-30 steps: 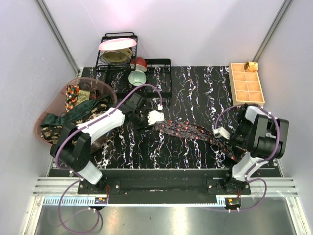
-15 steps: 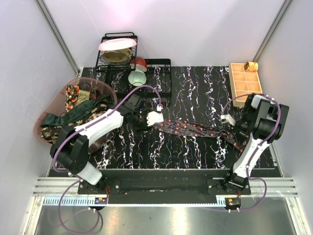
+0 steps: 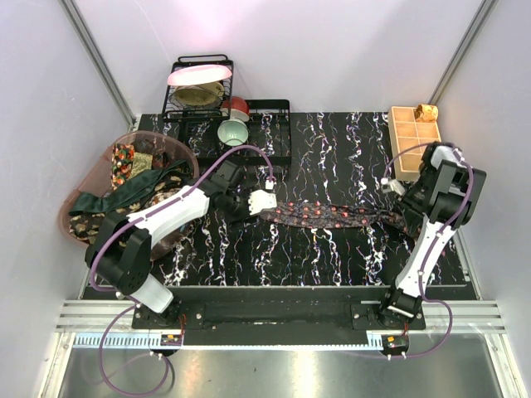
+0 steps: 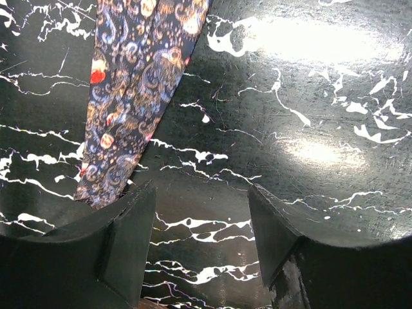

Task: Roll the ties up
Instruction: Flatten out the tie at the center of the board.

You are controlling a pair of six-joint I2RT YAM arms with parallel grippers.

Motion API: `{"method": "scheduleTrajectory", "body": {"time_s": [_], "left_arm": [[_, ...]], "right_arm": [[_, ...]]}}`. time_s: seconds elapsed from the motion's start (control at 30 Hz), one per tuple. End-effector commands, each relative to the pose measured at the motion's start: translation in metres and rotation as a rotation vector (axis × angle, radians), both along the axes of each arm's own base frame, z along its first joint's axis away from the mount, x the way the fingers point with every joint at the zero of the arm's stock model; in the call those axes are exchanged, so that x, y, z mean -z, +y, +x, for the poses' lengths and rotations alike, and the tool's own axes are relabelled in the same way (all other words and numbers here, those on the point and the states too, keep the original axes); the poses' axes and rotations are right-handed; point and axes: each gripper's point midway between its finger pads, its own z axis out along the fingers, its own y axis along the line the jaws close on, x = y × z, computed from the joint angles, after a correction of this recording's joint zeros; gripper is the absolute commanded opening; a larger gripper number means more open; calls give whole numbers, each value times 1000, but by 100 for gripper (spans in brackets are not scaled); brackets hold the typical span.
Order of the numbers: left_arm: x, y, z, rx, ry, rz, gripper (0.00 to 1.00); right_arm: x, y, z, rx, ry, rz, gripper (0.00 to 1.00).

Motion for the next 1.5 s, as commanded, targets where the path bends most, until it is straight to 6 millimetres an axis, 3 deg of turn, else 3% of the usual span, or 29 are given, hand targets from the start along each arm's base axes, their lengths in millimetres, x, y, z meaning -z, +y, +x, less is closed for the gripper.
{"method": "scheduleTrajectory", "body": {"time_s": [0.0,0.1,0.23,0.33,0.37,0.43,0.53,0.6,0.63,0.67,0.77,0.87,1.0,1.13,1.27,1.3,1.37,1.4,1.47], "left_arm": [[-3,-7,0,12,6,-43,63],[-1,-7,-1,11,16,-45,63],[-4,-10,0,12,16,-56,62],[-7,-11,3,13,8,-60,62],[-8,-10,6,-4,-5,-59,62],[-13,-15,23,-56,-80,-95,63],[-36,-31,46,-46,-196,-169,71],[-34,-45,55,-17,-200,-157,74],[-51,-59,69,-5,-240,-176,74],[-35,-65,72,39,-211,-145,75],[-23,-78,80,155,-200,-94,80],[-1,-77,66,279,-143,-40,92],[26,-73,60,331,-100,36,93],[50,-66,76,287,-112,111,90],[67,-48,76,324,-123,207,75],[70,-41,67,346,-92,234,59],[74,-18,46,399,-45,299,42],[70,-10,40,415,-36,305,27],[47,11,25,442,-25,268,14]], "right_arm": [[-13,-18,23,1,-73,2,47],[-18,-30,39,8,-130,-28,48],[-8,-35,33,-24,-88,-33,43],[1,-34,29,-25,-55,-22,7],[2,-30,22,-29,-38,-1,2],[-7,-24,15,-45,-40,9,0],[-14,-13,-7,-70,-12,44,0],[-13,-8,-17,-66,14,61,0],[-13,-7,-18,-57,18,62,0],[-13,-4,-21,-54,29,68,0],[-16,-3,-32,-57,55,62,0],[-22,-1,-49,-91,83,63,0],[-29,6,-58,-91,72,82,0],[-31,10,-67,-94,84,92,0],[-35,18,-85,-102,113,116,0],[-35,19,-88,-102,116,117,0],[-38,18,-96,-117,129,111,0],[-41,17,-100,-125,119,102,0],[-44,14,-110,-141,129,98,0]]}}
